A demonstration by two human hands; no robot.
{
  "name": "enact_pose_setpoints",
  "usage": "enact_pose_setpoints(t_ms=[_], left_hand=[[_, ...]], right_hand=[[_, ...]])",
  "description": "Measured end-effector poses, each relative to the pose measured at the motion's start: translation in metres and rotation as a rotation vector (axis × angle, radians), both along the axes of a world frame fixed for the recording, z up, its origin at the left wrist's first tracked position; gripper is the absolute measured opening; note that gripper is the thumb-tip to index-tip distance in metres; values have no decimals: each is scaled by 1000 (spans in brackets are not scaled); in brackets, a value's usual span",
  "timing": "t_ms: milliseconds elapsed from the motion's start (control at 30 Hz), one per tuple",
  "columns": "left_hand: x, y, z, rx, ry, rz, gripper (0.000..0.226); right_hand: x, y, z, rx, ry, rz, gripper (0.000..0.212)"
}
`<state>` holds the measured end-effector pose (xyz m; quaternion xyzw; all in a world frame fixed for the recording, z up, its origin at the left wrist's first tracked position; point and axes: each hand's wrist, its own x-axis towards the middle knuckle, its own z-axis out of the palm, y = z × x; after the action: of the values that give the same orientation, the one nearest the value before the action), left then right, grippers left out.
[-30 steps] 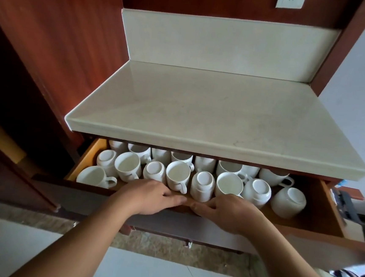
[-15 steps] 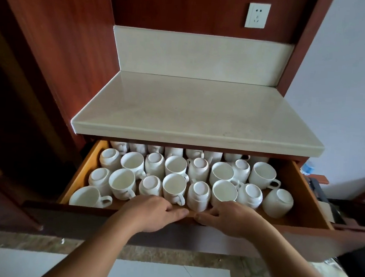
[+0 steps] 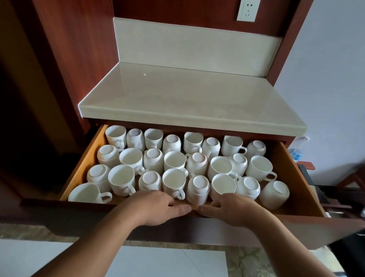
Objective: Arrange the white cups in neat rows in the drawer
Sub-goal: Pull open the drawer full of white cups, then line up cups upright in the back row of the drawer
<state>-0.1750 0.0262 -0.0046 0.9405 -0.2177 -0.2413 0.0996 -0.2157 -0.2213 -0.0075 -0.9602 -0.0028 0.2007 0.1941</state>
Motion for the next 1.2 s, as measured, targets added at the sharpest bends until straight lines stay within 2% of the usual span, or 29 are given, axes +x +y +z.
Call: enact_pose_setpoints(t_ms=[333, 600, 700, 767, 900, 1033, 1133, 1200], left_hand=[[-27, 13, 2, 0, 28, 9, 82], [-32, 12, 12, 6, 73, 31, 71], [-29, 13, 10, -16, 102, 35, 73], [-24, 15, 9, -42, 148, 34, 73], [-2, 22, 23, -54, 238, 17, 55], [33, 38, 35, -124, 172, 89, 45], [65, 59, 40, -264, 76, 259, 32], [88, 75, 39, -340, -30, 372, 21]], right_hand=[[-29, 10, -2, 6, 25, 18, 71], [-27, 11, -5, 17, 48, 17, 72], [-21, 9, 0, 50, 137, 54, 55], [-15, 8, 6, 60, 210, 100, 53], [6, 6, 23, 13, 347, 184, 48], [41, 11, 38, -86, 467, 318, 67], [77, 14, 42, -30, 443, 365, 49], [103, 21, 43, 49, 338, 349, 39]])
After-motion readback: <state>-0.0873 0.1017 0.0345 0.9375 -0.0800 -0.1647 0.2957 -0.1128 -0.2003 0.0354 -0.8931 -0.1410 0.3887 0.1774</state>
